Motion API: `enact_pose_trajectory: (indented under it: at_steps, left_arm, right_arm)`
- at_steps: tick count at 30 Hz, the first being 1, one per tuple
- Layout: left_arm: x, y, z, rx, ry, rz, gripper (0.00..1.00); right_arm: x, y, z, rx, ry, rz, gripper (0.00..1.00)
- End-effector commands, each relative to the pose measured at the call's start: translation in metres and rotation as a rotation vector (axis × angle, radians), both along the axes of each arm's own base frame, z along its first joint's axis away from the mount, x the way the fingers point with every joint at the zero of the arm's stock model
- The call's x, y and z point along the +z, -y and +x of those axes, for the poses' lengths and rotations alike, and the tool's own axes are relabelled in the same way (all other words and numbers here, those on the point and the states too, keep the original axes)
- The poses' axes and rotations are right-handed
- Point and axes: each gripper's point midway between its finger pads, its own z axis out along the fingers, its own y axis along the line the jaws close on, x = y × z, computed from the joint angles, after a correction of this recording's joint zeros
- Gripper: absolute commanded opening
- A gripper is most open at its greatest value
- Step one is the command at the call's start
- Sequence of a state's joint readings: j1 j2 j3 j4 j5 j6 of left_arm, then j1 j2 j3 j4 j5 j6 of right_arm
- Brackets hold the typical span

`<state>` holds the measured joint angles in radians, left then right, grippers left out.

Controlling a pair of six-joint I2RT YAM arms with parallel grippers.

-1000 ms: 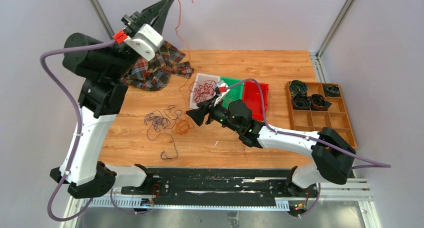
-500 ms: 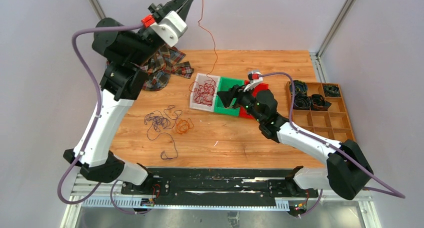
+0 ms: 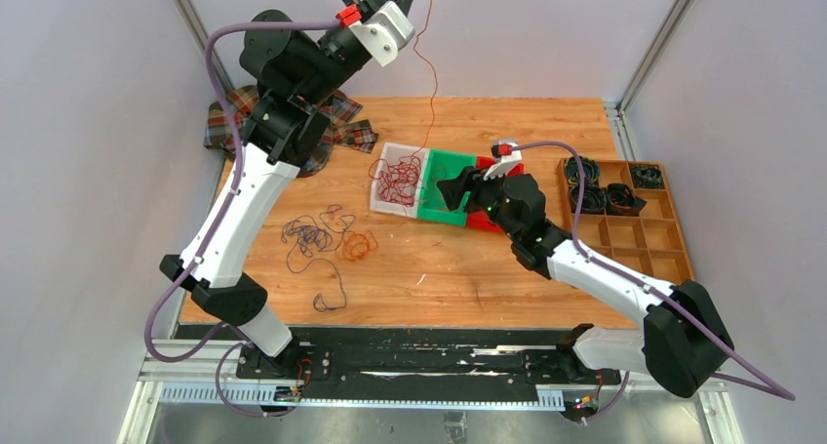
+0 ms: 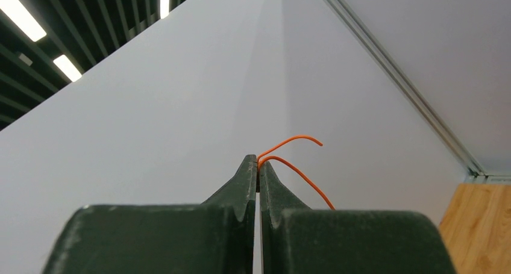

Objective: Untangle the cables

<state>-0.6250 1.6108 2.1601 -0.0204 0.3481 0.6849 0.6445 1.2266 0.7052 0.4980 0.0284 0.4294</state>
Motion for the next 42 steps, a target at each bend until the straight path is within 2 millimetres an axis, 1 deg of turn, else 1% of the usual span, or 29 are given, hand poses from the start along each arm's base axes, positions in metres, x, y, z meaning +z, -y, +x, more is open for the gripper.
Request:
enact_pose_trajectory:
  at_steps: [1, 5, 9, 11, 16, 19, 21, 27, 30, 32, 35, 38, 42]
  left_arm:
    - [0.028, -0.009, -0.013, 0.014, 0.076, -0.06, 0.0]
    - [0.029, -0.006, -0.01, 0.008, 0.081, -0.064, 0.0]
    - [0.027, 0.004, 0.0, 0.012, 0.082, -0.074, 0.0]
    - [0.026, 0.008, 0.006, 0.015, 0.081, -0.077, 0.0]
    - [0.016, 0.021, 0.023, 0.019, 0.072, -0.072, 0.0]
    - [0.013, 0.027, 0.031, 0.017, 0.069, -0.069, 0.0]
    - [0.014, 0.031, 0.033, 0.013, 0.077, -0.071, 0.0]
    - [0.026, 0.038, 0.024, 0.004, 0.143, -0.068, 0.0]
    - [0.036, 0.038, 0.013, 0.018, 0.208, -0.08, 0.0]
    - [0.05, 0.031, 0.001, 0.046, 0.287, -0.108, 0.0]
    - [0.06, 0.027, -0.01, 0.053, 0.331, -0.121, 0.0]
    - [0.06, 0.025, -0.011, 0.059, 0.328, -0.119, 0.0]
    - [0.042, 0.029, -0.006, 0.065, 0.301, -0.075, 0.0]
  right_arm:
    - [-0.007, 0.012, 0.005, -0.039, -0.011, -0.02, 0.64]
    - [-0.012, 0.014, 0.008, -0.046, -0.024, -0.026, 0.64]
    - [-0.013, 0.022, 0.008, -0.072, -0.039, -0.043, 0.63]
    - [-0.016, 0.031, 0.008, -0.107, -0.048, -0.064, 0.63]
    - [-0.028, 0.062, 0.008, -0.226, -0.083, -0.1, 0.63]
    - [-0.034, 0.074, 0.007, -0.258, -0.098, -0.104, 0.63]
    - [-0.037, 0.079, 0.006, -0.268, -0.106, -0.103, 0.63]
    - [-0.041, 0.088, 0.001, -0.281, -0.113, -0.099, 0.63]
    - [-0.044, 0.089, -0.001, -0.278, -0.117, -0.096, 0.63]
    - [-0.045, 0.089, -0.002, -0.273, -0.12, -0.095, 0.63]
    - [-0.052, 0.089, -0.005, -0.268, -0.135, -0.097, 0.63]
    - [-0.058, 0.09, -0.007, -0.27, -0.15, -0.097, 0.63]
    - [-0.064, 0.093, -0.011, -0.273, -0.158, -0.099, 0.63]
